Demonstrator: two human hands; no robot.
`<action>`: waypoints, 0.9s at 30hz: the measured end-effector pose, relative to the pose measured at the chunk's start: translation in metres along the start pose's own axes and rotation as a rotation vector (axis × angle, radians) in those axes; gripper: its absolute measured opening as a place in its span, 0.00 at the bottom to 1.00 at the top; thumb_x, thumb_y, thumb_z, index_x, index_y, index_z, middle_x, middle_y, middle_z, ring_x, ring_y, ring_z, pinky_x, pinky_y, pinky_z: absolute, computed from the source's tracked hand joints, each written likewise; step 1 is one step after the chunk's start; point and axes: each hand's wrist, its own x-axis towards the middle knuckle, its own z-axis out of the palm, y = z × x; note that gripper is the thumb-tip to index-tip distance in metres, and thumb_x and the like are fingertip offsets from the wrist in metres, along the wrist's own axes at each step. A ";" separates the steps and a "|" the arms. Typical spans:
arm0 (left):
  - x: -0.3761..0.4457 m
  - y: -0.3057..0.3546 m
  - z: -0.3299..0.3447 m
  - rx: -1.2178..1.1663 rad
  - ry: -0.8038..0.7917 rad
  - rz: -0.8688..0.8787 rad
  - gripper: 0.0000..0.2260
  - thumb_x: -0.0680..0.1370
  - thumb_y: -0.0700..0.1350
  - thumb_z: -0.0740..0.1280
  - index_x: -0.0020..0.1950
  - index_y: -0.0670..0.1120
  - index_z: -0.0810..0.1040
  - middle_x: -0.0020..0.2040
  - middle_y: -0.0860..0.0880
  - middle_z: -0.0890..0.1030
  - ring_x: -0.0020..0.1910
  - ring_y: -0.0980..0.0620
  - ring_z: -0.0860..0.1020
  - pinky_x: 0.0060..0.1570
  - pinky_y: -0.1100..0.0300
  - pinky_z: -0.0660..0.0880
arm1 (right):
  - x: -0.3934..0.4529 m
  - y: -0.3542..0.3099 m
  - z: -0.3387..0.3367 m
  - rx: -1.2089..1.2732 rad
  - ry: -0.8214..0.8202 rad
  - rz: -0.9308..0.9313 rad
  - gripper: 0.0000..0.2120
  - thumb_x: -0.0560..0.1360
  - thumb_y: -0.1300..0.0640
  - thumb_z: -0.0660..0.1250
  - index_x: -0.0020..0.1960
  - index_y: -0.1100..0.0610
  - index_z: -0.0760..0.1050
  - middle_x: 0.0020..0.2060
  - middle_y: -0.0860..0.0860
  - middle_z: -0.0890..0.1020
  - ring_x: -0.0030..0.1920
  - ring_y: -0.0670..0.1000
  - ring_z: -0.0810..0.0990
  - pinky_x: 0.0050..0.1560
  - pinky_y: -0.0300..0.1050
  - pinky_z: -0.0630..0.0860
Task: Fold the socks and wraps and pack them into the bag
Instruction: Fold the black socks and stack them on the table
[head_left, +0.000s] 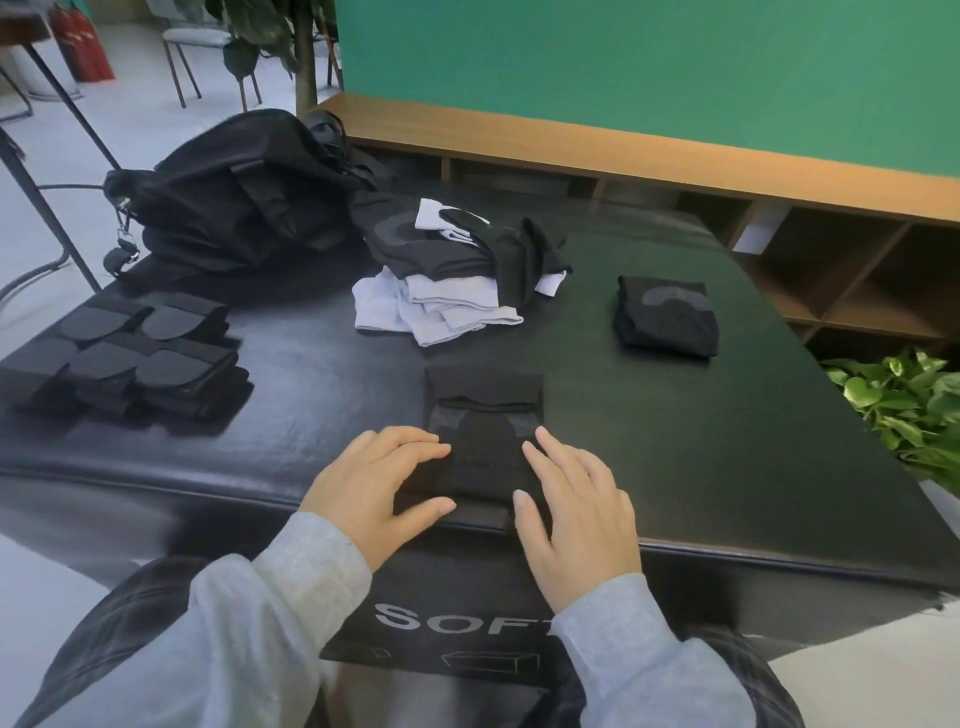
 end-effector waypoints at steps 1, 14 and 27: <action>0.001 0.001 0.000 -0.002 -0.017 -0.009 0.21 0.73 0.58 0.67 0.64 0.56 0.73 0.61 0.62 0.72 0.49 0.62 0.67 0.48 0.65 0.69 | 0.000 0.000 -0.002 -0.022 -0.024 0.000 0.23 0.72 0.45 0.55 0.61 0.51 0.76 0.62 0.42 0.76 0.58 0.46 0.69 0.46 0.47 0.75; 0.004 0.006 -0.002 -0.002 -0.004 -0.080 0.16 0.79 0.46 0.61 0.66 0.56 0.71 0.63 0.61 0.71 0.51 0.62 0.67 0.54 0.67 0.69 | 0.005 0.005 -0.004 0.205 -0.020 0.087 0.14 0.72 0.63 0.65 0.53 0.50 0.79 0.49 0.40 0.78 0.54 0.47 0.72 0.53 0.41 0.68; -0.001 0.012 -0.004 -0.124 0.013 -0.182 0.11 0.79 0.52 0.58 0.59 0.54 0.72 0.57 0.64 0.72 0.43 0.60 0.73 0.48 0.72 0.66 | 0.001 0.007 -0.006 0.346 0.082 0.062 0.09 0.73 0.53 0.55 0.42 0.51 0.73 0.37 0.34 0.70 0.42 0.48 0.73 0.46 0.48 0.73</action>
